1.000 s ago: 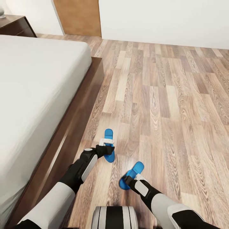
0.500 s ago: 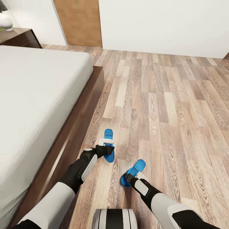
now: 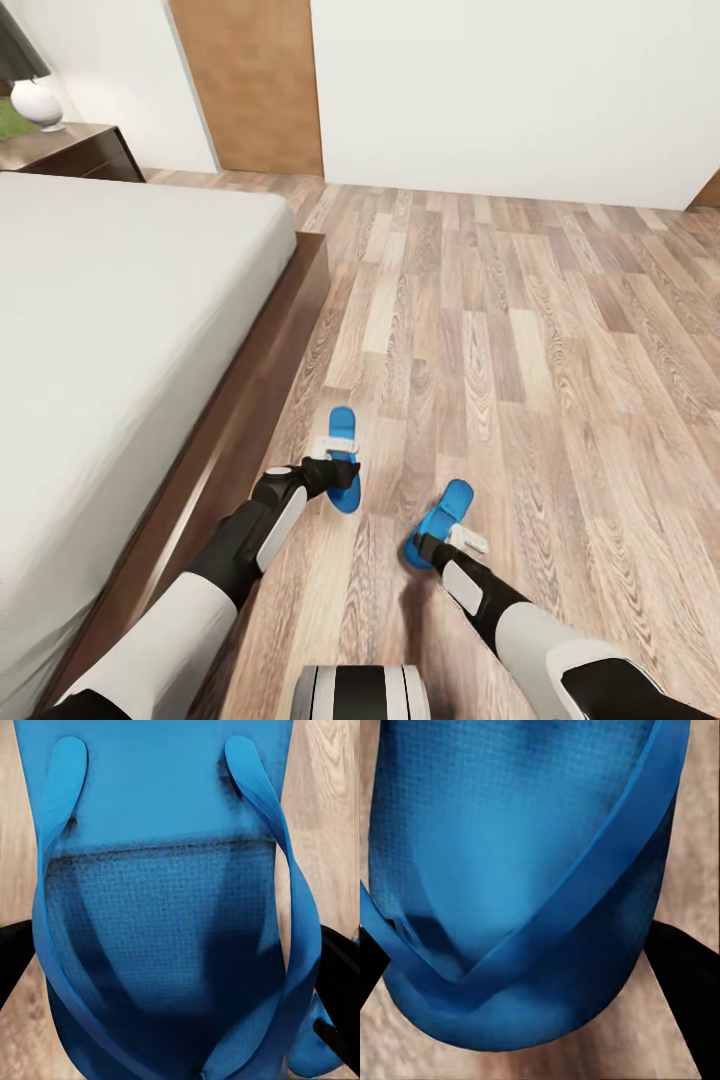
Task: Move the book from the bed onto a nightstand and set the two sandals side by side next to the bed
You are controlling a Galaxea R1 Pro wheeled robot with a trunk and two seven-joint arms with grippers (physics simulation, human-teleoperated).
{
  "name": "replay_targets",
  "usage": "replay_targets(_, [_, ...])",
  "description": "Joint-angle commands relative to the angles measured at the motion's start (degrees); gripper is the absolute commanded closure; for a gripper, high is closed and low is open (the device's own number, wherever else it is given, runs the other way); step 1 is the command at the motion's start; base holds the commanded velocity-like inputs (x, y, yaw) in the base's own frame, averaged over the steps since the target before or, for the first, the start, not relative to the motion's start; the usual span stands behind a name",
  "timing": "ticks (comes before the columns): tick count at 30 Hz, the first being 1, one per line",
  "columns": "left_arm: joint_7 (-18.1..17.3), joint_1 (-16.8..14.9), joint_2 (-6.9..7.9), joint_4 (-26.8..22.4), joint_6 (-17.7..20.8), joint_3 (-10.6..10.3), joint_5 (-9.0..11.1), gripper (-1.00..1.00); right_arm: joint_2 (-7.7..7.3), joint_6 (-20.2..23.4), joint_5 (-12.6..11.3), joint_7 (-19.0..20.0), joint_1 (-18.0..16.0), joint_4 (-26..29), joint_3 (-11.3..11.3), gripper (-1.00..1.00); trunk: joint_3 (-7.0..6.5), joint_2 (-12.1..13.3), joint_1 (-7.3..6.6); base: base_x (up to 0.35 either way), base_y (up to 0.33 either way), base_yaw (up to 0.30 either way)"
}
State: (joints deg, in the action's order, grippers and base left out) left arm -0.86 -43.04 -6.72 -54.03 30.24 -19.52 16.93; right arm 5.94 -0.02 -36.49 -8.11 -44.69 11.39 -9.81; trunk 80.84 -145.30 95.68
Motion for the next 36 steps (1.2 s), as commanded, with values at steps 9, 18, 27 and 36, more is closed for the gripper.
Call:
replay_targets(9, [-0.02, -0.02, -0.27, 0.24, 0.26, -0.08, 0.03, 1.0, -4.84, -6.32, 3.02, 0.19, 0.03, 0.21, -6.51, 1.0, -1.96, 0.11, -0.24, 0.0, 0.0, 0.0])
replay_targets(18, [0.06, -0.02, -0.25, 0.19, 0.2, -0.01, 0.03, 1.0, -12.64, -9.34, 4.78, 0.99, 0.13, 6.99, -8.98, 1.0, -3.96, 0.23, -0.47, 0.0, -0.025, 0.0])
replay_targets(27, [0.16, -0.02, -0.23, 0.15, 0.17, 0.0, 0.03, 1.0, -13.19, -9.38, 4.76, 1.57, 0.13, 7.16, -13.47, 1.0, -5.95, 0.35, -0.7, 0.0, -0.3, 0.0])
replay_targets(36, [0.08, -0.05, -0.45, 1.05, 0.02, 0.0, 0.03, 1.0, -15.42, -9.39, 4.76, 7.77, 0.13, 7.61, -13.5, 1.0, -7.94, 0.47, -0.93, 0.0, -0.19, 0.0])
